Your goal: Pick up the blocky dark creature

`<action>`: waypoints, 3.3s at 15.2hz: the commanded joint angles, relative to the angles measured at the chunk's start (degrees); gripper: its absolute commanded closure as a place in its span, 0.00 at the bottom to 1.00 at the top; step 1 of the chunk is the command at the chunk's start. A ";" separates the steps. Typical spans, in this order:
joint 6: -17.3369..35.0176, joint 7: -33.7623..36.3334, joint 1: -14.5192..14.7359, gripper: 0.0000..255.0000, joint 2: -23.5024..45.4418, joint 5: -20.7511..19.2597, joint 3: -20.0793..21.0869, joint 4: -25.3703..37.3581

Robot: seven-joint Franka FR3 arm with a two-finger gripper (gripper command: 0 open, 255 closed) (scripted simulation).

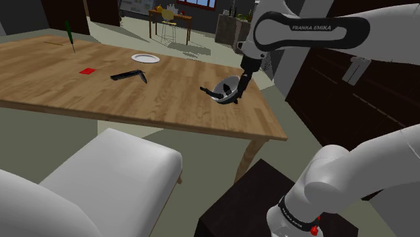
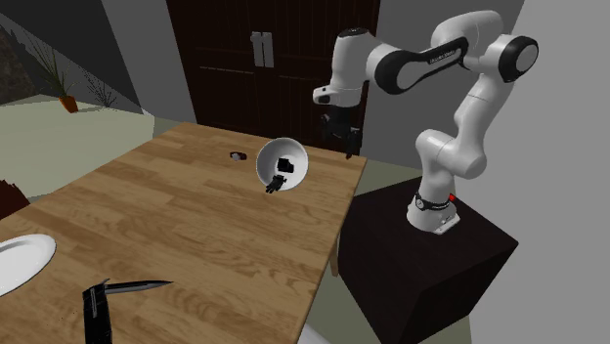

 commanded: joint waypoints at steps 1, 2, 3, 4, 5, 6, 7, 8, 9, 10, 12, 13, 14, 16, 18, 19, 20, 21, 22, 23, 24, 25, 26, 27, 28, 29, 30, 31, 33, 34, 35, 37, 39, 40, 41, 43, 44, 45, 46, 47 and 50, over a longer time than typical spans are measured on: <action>1.17 -7.31 0.95 0.00 4.83 0.81 -3.00 3.47; 1.63 -10.64 1.46 0.00 7.22 1.50 -4.27 5.20; 1.98 -14.00 1.91 0.00 9.69 2.35 -5.44 7.04; 2.22 -17.36 2.35 0.00 12.23 3.31 -6.54 9.00; 2.34 -20.73 2.75 0.00 14.83 4.40 -7.55 11.06; 2.34 -24.10 3.07 0.00 17.49 5.60 -8.45 13.24; 2.21 -27.45 3.28 0.00 20.20 6.89 -9.21 15.53; 1.94 -30.76 3.37 0.00 22.96 8.26 -9.82 17.93; 1.55 -34.02 3.35 0.00 25.76 9.67 -10.28 20.45; 1.02 -37.20 3.20 0.00 28.58 11.10 -10.57 23.08; -0.43 -43.25 2.57 0.00 34.28 13.90 -10.74 28.70; -1.33 -46.08 2.09 0.00 37.15 15.21 -10.60 31.69; -2.35 -48.77 1.53 0.00 40.02 16.45 -10.33 34.82; -4.30 -52.94 0.36 0.00 44.87 18.30 -9.53 40.40; -2.83 -53.10 0.34 0.00 45.00 18.36 -9.37 39.06; -2.11 -53.20 0.36 0.00 45.09 18.42 -9.34 38.41; -1.39 -53.30 0.38 0.00 45.19 18.48 -9.31 37.79; -0.68 -53.40 0.40 0.00 45.31 18.55 -9.28 37.17; 0.03 -53.50 0.42 0.00 45.44 18.63 -9.25 36.58; 0.73 -53.61 0.43 0.00 45.58 18.71 -9.22 36.00; 1.14 -53.67 0.44 0.00 45.67 18.76 -9.20 35.68; 1.14 -53.67 0.44 0.00 45.67 18.76 -9.20 35.67; 1.20 -53.74 0.41 1.00 45.66 18.76 -9.22 35.59; 1.22 -53.73 0.41 1.00 45.68 18.77 -9.22 35.59; 1.24 -53.70 0.44 1.00 45.67 18.76 -9.21 35.56; 1.23 -53.70 0.43 1.00 45.66 18.76 -9.21 35.57; 1.23 -53.69 0.44 1.00 45.67 18.76 -9.21 35.58; 1.25 -53.70 0.44 1.00 45.65 18.76 -9.21 35.54; 1.25 -53.69 0.44 1.00 45.66 18.76 -9.21 35.55; 1.24 -53.69 0.44 1.00 45.66 18.76 -9.21 35.56; 1.14 -53.68 0.44 1.00 45.67 18.76 -9.20 35.68; -0.26 -53.46 0.41 1.00 45.37 18.59 -9.27 36.81; -1.70 -53.26 0.37 1.00 45.15 18.46 -9.32 38.05; -2.42 -53.16 0.34 1.00 45.05 18.39 -9.35 38.68; -3.14 -53.06 0.31 1.00 44.96 18.34 -9.37 39.34; -4.61 -52.87 0.25 1.00 44.83 18.24 -9.42 40.70; -5.36 -52.79 0.21 1.00 44.79 18.21 -9.44 41.41; -6.11 -52.70 0.16 1.00 44.76 18.17 -9.47 42.13; -6.86 -52.62 0.12 1.00 44.74 18.15 -9.49 42.88; -7.63 -52.53 0.06 1.00 44.74 18.13 -9.51 43.65; -9.96 -52.30 -0.12 1.00 44.83 18.11 -9.56 46.09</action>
